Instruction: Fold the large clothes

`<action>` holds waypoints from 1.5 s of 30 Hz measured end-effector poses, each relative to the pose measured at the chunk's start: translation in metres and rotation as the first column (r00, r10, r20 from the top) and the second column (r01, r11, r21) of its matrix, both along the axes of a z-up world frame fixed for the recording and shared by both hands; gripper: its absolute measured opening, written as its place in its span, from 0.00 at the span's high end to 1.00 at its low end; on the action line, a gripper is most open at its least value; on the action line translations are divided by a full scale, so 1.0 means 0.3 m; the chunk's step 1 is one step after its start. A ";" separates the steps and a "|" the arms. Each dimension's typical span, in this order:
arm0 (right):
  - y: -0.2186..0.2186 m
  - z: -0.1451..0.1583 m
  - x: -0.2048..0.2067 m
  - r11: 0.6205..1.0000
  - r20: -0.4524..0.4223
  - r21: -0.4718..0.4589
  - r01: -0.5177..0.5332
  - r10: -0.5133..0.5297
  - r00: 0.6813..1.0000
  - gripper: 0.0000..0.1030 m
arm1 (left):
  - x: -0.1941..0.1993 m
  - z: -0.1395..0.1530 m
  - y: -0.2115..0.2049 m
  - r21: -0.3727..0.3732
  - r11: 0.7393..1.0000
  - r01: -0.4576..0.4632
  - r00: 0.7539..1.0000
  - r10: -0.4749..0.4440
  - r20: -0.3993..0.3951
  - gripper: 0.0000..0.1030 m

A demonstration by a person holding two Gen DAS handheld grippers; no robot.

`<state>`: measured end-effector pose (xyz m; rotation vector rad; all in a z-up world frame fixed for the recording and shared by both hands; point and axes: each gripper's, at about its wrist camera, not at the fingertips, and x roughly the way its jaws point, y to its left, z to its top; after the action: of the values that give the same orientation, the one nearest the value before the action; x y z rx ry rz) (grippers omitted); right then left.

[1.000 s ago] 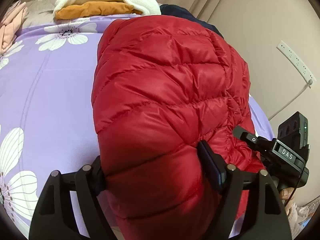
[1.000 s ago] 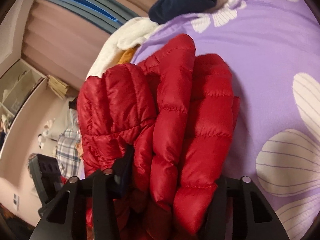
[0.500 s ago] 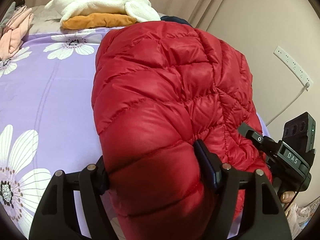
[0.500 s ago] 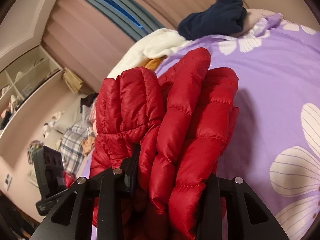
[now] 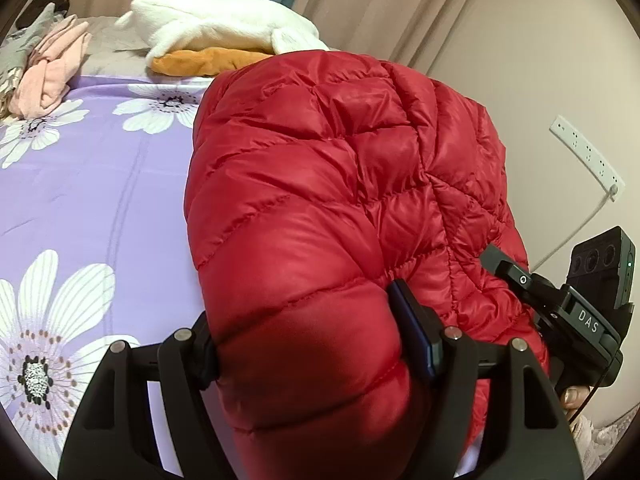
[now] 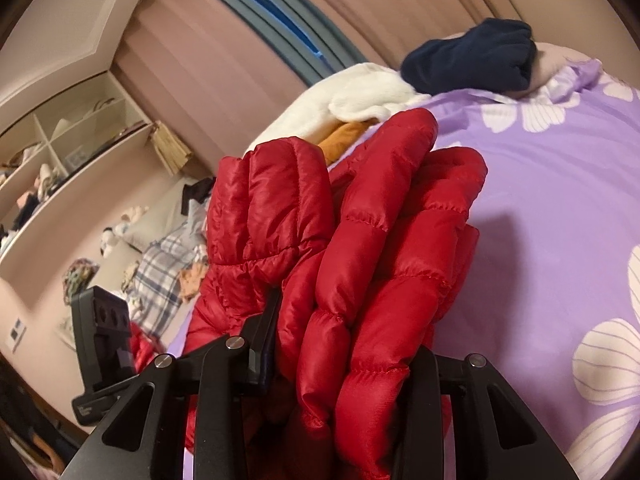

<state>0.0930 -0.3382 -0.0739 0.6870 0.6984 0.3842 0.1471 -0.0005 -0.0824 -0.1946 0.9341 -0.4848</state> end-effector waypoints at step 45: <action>0.241 0.050 0.220 0.983 0.080 -0.020 -0.182 0.183 0.980 0.64 | 0.072 0.037 0.073 0.006 0.981 -0.192 0.980 0.192 0.055 0.30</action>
<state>0.1589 -0.2660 -0.0590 0.5940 0.6872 0.5734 0.1687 0.0215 -0.0713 -0.2575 0.8547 -0.3048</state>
